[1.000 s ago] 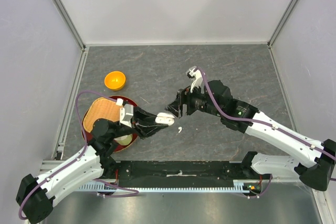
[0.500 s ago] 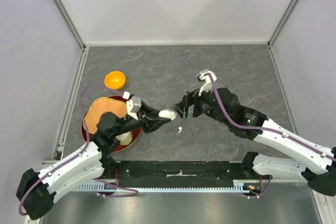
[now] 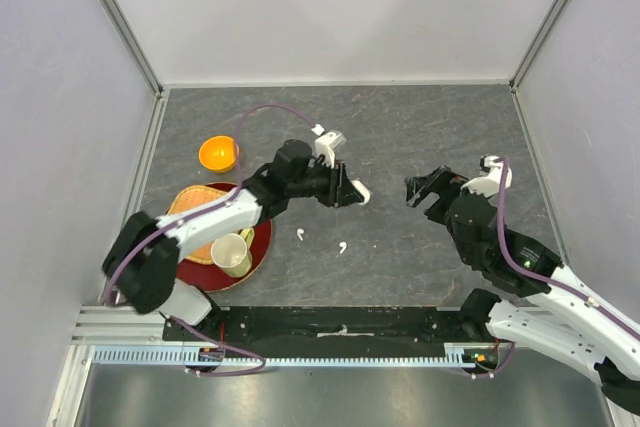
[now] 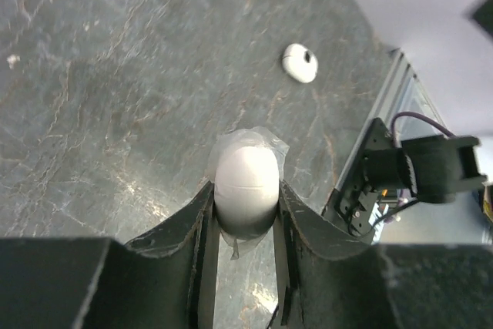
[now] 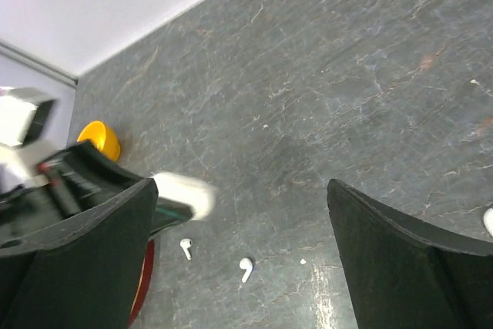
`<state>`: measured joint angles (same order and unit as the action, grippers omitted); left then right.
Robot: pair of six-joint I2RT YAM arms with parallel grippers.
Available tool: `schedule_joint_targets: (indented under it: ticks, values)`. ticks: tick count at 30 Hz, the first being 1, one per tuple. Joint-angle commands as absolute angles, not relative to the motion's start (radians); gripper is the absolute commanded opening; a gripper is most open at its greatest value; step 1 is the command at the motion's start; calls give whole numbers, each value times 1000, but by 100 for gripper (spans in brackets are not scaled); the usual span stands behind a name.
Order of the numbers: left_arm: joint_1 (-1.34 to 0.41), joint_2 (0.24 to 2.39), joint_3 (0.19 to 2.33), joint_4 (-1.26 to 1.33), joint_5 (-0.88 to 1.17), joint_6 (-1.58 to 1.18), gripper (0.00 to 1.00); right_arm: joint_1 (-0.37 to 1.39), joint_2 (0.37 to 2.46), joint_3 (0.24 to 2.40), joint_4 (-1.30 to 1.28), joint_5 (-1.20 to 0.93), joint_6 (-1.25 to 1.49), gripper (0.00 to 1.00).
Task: Insert the wireless bluetooth earbuds into the charging case
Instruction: Place the charging case at the center of the board.
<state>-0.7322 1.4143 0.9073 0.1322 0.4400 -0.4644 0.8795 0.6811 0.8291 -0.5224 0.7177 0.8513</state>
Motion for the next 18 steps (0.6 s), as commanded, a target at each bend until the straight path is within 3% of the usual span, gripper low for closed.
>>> schedule_joint_targets:
  ticks: [1, 7, 18]
  values:
    - [-729, 1602, 1035, 83, 443, -598, 2, 876, 647, 830, -592, 796, 893, 98]
    - [-730, 1805, 1134, 118, 420, -644, 2, 874, 635, 828, -597, 770, 873, 98]
    - [-730, 1947, 1183, 121, 348, -704, 6, 874, 657, 825, -597, 736, 842, 98]
